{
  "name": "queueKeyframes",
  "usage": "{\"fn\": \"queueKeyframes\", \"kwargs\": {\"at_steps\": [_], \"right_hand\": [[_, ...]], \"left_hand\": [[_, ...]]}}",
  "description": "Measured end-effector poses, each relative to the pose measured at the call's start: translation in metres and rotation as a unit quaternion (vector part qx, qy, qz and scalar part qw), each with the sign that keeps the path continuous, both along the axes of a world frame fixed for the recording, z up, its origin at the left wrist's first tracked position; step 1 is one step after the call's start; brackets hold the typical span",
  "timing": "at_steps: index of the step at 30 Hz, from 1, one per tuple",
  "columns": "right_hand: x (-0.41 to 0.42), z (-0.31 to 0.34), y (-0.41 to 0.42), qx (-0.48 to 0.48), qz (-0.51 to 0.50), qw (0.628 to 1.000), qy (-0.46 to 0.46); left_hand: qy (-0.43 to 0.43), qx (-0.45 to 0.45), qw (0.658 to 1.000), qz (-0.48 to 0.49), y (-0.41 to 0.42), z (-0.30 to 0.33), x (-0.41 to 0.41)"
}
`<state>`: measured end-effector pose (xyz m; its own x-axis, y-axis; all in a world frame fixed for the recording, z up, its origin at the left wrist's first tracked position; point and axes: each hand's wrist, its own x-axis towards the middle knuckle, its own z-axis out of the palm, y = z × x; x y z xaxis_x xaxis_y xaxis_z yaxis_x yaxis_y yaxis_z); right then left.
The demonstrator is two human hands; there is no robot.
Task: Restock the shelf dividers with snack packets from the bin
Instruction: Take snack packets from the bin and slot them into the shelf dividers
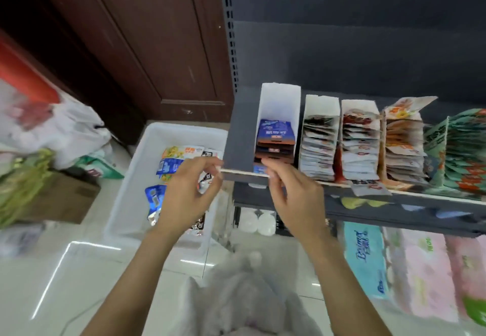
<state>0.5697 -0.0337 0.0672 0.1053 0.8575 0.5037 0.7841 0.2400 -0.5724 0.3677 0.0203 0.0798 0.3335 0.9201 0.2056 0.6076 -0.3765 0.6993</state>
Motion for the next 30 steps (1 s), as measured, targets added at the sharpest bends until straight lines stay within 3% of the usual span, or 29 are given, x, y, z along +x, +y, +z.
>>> {"fn": "queueKeyframes", "kwargs": {"at_steps": [3,6,10,15,19,23,26,30], "right_hand": [[-0.048,-0.019,0.003,-0.131,0.072,0.989,0.003],[-0.089,-0.042,0.016,-0.29,0.149,0.945,-0.016],[-0.137,-0.079,0.041,-0.383,0.185,0.904,-0.05],[-0.195,-0.13,0.082,-0.461,0.127,0.874,-0.083],[-0.22,-0.172,0.098,-0.507,0.024,0.851,-0.135],[-0.22,-0.2,0.115,-0.517,-0.004,0.826,-0.224],[-0.216,-0.205,0.125,-0.54,-0.007,0.804,-0.25],[-0.222,-0.206,0.12,-0.549,-0.028,0.79,-0.273]], "left_hand": [[0.058,-0.085,0.992,0.068,-0.007,-0.037,-0.061],[0.094,-0.168,0.97,0.146,-0.003,-0.084,-0.118],[0.146,-0.228,0.948,0.167,0.018,-0.127,-0.156],[0.227,-0.242,0.941,0.069,0.056,-0.173,-0.163],[0.366,-0.227,0.902,-0.035,0.075,-0.205,-0.162],[0.428,-0.203,0.875,-0.1,0.085,-0.226,-0.157],[0.432,-0.177,0.878,-0.104,0.09,-0.231,-0.161],[0.37,-0.166,0.91,-0.084,0.09,-0.237,-0.176]]}}
